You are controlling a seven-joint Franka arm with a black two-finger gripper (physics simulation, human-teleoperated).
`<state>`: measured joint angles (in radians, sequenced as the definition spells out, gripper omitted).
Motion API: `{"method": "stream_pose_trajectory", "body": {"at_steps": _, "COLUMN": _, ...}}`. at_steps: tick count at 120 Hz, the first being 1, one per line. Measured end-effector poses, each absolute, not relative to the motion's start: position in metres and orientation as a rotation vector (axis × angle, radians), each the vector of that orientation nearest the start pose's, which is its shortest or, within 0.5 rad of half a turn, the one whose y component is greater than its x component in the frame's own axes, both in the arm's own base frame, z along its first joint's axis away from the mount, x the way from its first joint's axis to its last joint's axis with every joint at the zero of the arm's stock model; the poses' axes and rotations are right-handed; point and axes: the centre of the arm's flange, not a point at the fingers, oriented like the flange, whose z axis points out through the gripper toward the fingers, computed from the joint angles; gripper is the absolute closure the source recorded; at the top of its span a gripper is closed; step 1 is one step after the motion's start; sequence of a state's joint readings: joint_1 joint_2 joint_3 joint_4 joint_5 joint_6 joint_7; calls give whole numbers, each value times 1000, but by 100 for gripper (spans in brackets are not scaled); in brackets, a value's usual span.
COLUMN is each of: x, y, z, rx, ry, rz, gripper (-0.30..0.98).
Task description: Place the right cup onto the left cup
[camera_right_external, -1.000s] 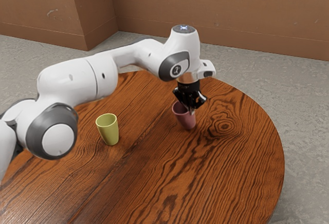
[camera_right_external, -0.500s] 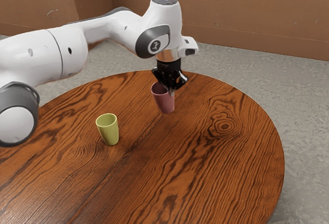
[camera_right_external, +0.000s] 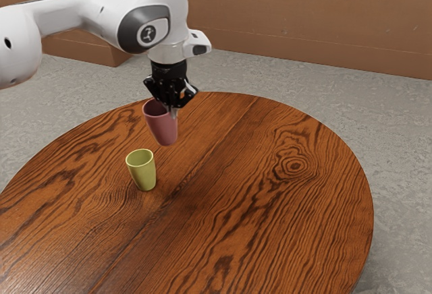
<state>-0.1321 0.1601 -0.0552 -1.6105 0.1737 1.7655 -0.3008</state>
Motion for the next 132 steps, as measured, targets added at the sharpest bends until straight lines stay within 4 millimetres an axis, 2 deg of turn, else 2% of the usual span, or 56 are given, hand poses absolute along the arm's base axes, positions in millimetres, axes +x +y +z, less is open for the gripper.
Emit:
{"method": "stream_pose_trajectory", "body": {"at_steps": 12, "x": 586, "y": -81, "z": 533, "rx": -2970, "ry": -167, "rz": -19, "gripper": 79}}
{"method": "stream_pose_trajectory", "body": {"at_steps": 24, "x": 575, "y": -62, "z": 530, "rx": -2959, "ry": -224, "rz": 18, "gripper": 79}}
{"method": "stream_pose_trajectory", "body": {"at_steps": 51, "x": 583, "y": -13, "z": 516, "rx": -2938, "ry": -341, "rz": 52, "gripper": 79}}
{"method": "stream_pose_trajectory", "body": {"at_steps": 85, "x": 617, "y": -15, "z": 505, "rx": -2933, "ry": -294, "rz": 20, "gripper": 79}}
{"method": "stream_pose_trajectory", "body": {"at_steps": 110, "x": 624, "y": 7, "z": 495, "rx": -2930, "ry": -318, "rz": 19, "gripper": 79}}
{"method": "stream_pose_trajectory", "body": {"at_steps": 132, "x": 624, "y": 12, "z": 482, "rx": -2934, "ry": -309, "rz": 37, "gripper": 79}}
